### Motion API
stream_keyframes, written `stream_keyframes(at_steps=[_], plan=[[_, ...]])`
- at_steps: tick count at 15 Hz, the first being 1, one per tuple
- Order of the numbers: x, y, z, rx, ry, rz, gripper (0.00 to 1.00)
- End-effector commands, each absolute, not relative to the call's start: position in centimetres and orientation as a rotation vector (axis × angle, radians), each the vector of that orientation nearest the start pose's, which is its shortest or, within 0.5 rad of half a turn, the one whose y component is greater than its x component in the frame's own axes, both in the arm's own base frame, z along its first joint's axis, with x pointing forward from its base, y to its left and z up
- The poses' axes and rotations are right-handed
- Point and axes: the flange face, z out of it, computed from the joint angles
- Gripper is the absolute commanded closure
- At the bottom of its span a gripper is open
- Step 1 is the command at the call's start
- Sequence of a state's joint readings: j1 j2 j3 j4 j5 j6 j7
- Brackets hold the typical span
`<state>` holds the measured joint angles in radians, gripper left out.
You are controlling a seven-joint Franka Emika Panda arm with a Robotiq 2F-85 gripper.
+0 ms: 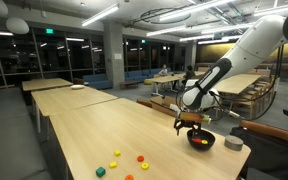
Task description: Put some of the rings in the bowl
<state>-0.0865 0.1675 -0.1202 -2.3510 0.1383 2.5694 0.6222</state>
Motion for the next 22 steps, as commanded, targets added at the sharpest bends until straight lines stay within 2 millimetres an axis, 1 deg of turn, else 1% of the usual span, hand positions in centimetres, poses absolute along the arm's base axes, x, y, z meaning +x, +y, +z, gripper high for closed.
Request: stream_keyframes(at_steps=[1,4,6,9,11,13,16,19,22], plan=[[51.0,-3.5,27.4,-2.855,1.147,0.014,0.0],[51.1,2.7,26.9,-2.912,0.982,0.076,0.0],[50.8,6.3,26.3,-2.94,0.896,0.106,0.0],[50.4,10.5,25.4,-2.97,0.791,0.132,0.0],[50.0,12.9,24.3,-2.987,0.731,0.148,0.0],[49.7,14.9,22.9,-3.003,0.689,0.155,0.0],[49.4,17.1,21.0,-3.009,0.671,0.133,0.0],[49.0,18.6,19.4,-3.011,0.687,0.083,0.0],[48.3,19.9,18.4,-3.013,0.715,0.043,0.0]])
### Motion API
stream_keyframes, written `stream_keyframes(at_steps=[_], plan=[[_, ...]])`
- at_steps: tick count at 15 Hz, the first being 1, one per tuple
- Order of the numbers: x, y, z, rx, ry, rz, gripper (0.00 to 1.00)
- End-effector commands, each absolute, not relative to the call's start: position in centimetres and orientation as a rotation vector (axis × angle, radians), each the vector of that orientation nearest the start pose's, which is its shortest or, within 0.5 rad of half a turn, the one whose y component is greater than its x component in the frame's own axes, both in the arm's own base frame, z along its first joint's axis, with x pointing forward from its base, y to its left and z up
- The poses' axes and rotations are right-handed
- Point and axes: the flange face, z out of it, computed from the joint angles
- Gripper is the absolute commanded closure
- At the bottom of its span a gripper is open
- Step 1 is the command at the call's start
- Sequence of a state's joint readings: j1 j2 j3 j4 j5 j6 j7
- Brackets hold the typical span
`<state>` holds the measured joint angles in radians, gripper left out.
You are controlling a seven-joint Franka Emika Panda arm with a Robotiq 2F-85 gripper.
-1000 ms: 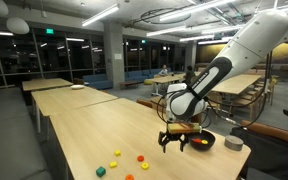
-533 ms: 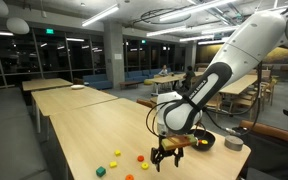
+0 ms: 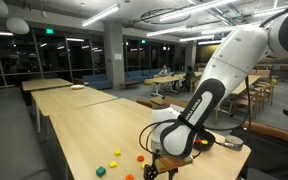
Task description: Put some of the rings in the bowl
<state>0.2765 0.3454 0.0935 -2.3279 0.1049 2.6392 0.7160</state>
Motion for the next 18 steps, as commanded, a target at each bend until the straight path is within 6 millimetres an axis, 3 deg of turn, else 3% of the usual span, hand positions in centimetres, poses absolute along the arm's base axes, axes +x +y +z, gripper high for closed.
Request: stream_keyframes(at_steps=[1,8,18], plan=[[48.0,20.2,18.3,-3.013,0.729,0.03,0.0],[46.2,22.0,18.1,-3.012,0.836,-0.017,0.0],[43.6,21.4,17.3,-2.968,0.998,-0.021,0.0]])
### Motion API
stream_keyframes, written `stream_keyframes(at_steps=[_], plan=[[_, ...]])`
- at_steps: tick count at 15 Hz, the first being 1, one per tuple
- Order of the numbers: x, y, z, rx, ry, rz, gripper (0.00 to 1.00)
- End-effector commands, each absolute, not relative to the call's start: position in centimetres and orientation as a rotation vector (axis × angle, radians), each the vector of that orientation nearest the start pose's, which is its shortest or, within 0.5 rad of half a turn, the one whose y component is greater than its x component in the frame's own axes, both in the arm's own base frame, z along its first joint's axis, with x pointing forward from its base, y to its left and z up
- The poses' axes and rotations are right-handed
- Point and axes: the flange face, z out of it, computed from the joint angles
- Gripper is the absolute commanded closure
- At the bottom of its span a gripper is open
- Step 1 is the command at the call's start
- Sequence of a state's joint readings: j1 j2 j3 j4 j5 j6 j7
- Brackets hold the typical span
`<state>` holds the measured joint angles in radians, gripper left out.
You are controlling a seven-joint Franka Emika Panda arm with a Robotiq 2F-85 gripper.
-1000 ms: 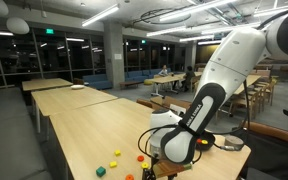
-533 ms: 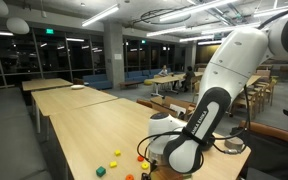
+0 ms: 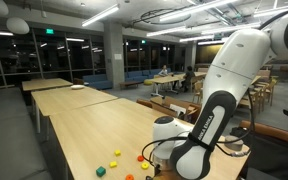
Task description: Put some of the rings in the bowl
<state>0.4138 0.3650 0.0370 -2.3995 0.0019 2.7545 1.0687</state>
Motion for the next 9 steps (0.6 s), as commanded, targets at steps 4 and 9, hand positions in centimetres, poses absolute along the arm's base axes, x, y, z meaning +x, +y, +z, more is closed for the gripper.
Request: stream_keyframes(at_steps=[4,9], plan=[[43.2,21.3,17.51,-2.963,1.023,-0.024,0.0],[42.97,21.41,18.04,-2.967,1.025,-0.039,0.0]])
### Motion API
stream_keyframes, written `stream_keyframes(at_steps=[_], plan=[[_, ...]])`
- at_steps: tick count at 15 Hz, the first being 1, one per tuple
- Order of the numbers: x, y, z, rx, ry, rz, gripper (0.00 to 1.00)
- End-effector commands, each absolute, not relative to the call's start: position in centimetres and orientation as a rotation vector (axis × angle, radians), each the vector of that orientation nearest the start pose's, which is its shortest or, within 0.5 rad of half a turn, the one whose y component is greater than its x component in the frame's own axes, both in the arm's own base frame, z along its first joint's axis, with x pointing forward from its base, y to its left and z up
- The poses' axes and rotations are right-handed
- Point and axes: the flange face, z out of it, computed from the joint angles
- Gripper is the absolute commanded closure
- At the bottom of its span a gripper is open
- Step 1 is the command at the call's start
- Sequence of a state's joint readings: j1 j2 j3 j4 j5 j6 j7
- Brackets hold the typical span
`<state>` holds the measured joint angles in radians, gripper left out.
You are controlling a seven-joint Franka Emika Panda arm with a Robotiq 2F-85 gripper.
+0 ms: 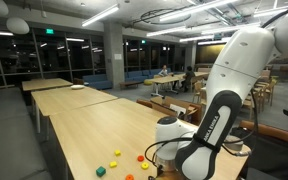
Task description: Put some of the rings in the bowl
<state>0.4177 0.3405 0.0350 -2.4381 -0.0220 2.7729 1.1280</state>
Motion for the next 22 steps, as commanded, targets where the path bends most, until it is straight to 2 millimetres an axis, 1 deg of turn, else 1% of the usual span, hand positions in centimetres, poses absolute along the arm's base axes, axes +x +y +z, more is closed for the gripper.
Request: stream_keyframes(at_steps=[1,5,22], plan=[[42.92,21.41,18.21,-2.967,1.025,-0.043,0.0],[42.95,21.51,18.51,-2.961,1.029,-0.049,0.0],[42.12,21.62,17.81,-2.95,1.03,-0.009,0.0]])
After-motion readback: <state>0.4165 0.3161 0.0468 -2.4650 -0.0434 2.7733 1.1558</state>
